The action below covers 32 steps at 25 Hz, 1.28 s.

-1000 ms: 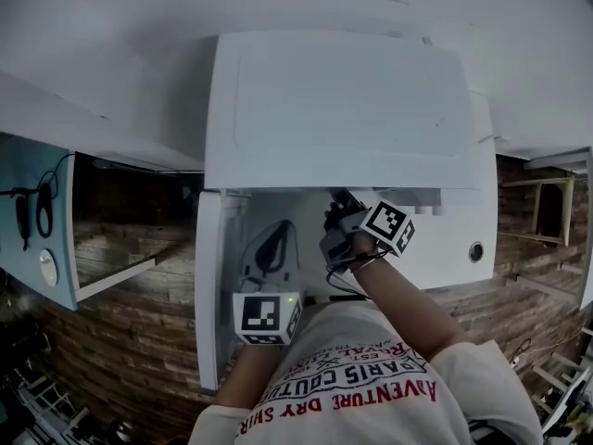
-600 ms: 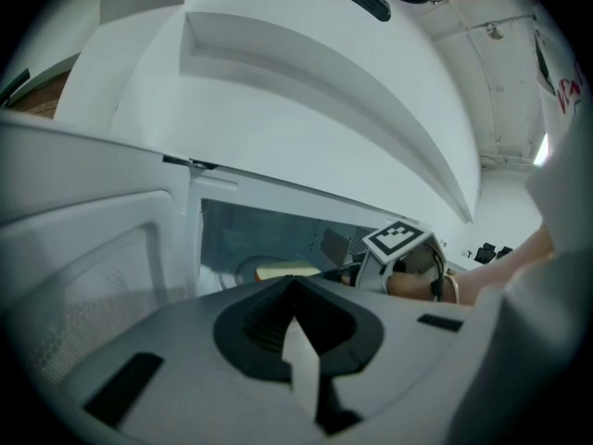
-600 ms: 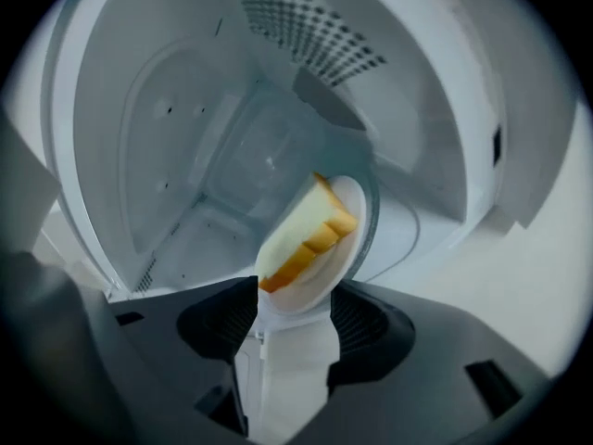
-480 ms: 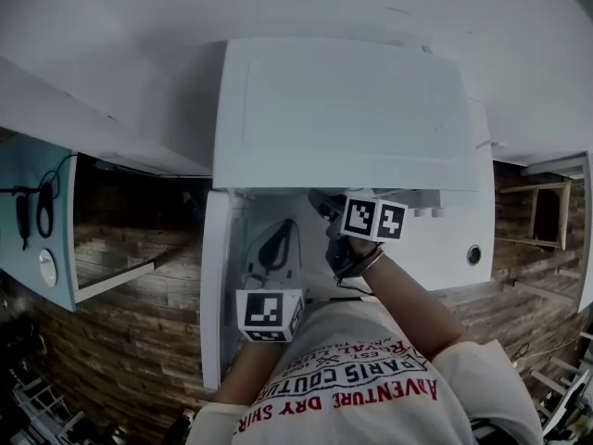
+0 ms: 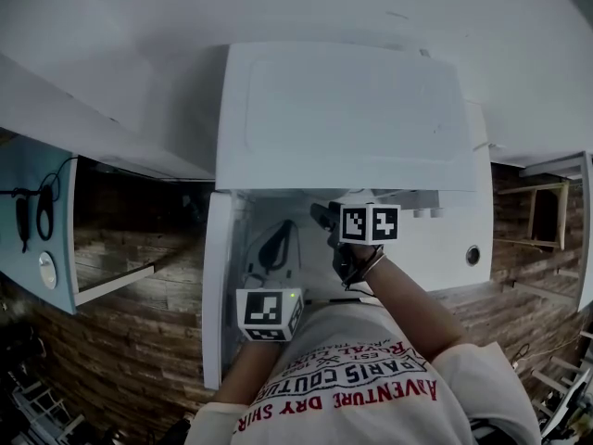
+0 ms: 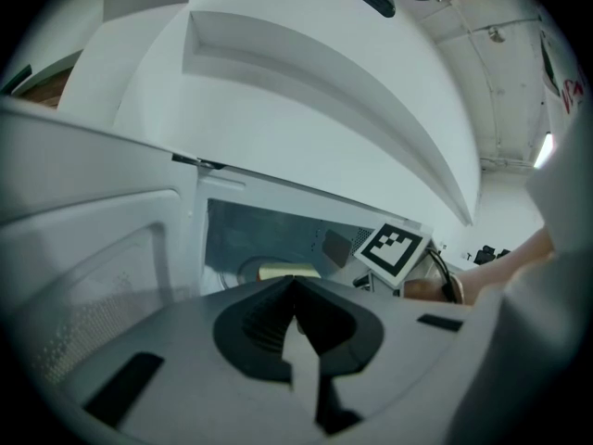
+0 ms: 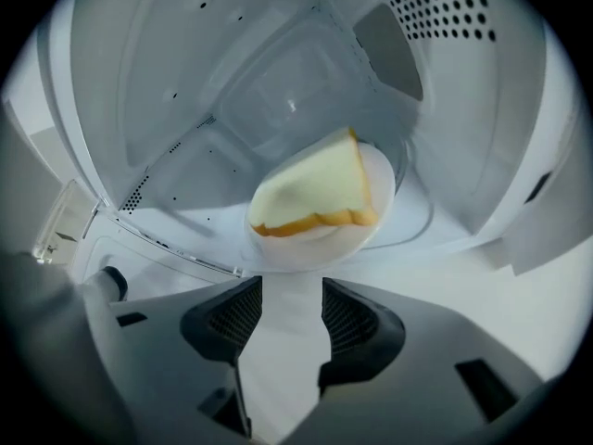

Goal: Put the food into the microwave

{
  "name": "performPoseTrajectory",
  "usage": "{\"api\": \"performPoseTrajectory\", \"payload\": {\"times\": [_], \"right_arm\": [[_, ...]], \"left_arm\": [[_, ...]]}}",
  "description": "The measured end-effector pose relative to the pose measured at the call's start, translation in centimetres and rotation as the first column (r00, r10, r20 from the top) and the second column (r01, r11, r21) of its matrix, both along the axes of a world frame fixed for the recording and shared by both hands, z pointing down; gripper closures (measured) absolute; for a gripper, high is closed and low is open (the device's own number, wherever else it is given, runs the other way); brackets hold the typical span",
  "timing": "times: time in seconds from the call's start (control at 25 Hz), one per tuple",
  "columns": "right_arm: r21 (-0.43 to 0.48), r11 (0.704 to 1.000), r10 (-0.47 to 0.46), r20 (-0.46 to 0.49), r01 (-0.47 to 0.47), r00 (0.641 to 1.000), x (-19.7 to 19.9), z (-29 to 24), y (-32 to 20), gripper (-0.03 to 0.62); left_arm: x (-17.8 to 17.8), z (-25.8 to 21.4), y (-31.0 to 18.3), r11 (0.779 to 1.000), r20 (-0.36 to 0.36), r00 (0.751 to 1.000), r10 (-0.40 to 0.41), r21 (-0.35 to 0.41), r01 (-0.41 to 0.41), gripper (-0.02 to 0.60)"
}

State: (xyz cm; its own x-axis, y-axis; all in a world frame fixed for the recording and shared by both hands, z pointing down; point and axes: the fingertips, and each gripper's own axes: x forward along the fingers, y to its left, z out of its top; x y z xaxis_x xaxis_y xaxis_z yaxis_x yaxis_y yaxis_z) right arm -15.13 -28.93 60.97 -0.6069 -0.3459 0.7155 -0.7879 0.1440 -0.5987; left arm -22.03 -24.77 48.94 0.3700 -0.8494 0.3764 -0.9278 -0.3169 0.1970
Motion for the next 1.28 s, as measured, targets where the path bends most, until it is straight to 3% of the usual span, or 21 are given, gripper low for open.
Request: {"api": "performPoseTrajectory", "payload": {"times": [0.08, 0.2, 0.28, 0.4, 0.56, 0.68, 0.84, 1.16, 1.28], "right_arm": [[0.008, 1.000, -0.003, -0.027, 0.003, 1.000, 0.2, -0.1, 0.3, 0.403], [0.035, 0.999, 0.017, -0.071, -0.015, 0.997, 1.1, -0.7, 0.8, 0.493], [0.061, 0.997, 0.039, -0.044, -0.036, 0.998, 1.3, -1.8, 1.2, 0.549], [0.114, 0.992, 0.048, 0.012, -0.049, 0.999, 1.4, -4.0, 2.0, 0.571], [0.277, 0.961, 0.023, -0.014, -0.018, 1.000, 2.0, -7.7, 3.0, 0.582], [0.446, 0.895, 0.012, -0.050, 0.012, 0.999, 2.5, -11.6, 3.4, 0.582], [0.640, 0.768, 0.028, -0.093, 0.038, 0.995, 3.3, -16.7, 3.6, 0.582], [0.829, 0.558, 0.066, -0.090, 0.038, 0.994, 4.7, -24.5, 4.4, 0.582], [0.858, 0.510, 0.059, -0.100, 0.056, 0.993, 4.8, -26.0, 4.8, 0.582]], "left_arm": [[0.1, 0.0, 0.0, 1.000, -0.001, 1.000, 0.003, 0.001, -0.003, 0.575], [0.3, -0.1, 0.0, 1.000, -0.003, 1.000, 0.010, 0.004, -0.010, 0.575], [0.6, -0.5, 0.0, 1.000, -0.006, 1.000, 0.016, 0.011, -0.016, 0.575], [1.1, -1.2, 0.2, 0.999, -0.002, 0.999, 0.032, 0.029, -0.032, 0.575], [2.2, -2.2, 0.7, 0.997, 0.004, 0.999, 0.053, 0.048, -0.053, 0.575], [2.8, -3.4, 0.9, 0.995, 0.011, 0.998, 0.064, 0.077, -0.064, 0.575], [2.9, -5.4, 1.1, 0.991, 0.017, 0.998, 0.059, 0.123, -0.060, 0.575], [2.2, -9.4, 1.1, 0.975, 0.026, 0.999, 0.026, 0.221, -0.031, 0.575], [2.6, -10.9, 1.4, 0.960, 0.048, 0.998, 0.045, 0.274, -0.056, 0.575]]}}
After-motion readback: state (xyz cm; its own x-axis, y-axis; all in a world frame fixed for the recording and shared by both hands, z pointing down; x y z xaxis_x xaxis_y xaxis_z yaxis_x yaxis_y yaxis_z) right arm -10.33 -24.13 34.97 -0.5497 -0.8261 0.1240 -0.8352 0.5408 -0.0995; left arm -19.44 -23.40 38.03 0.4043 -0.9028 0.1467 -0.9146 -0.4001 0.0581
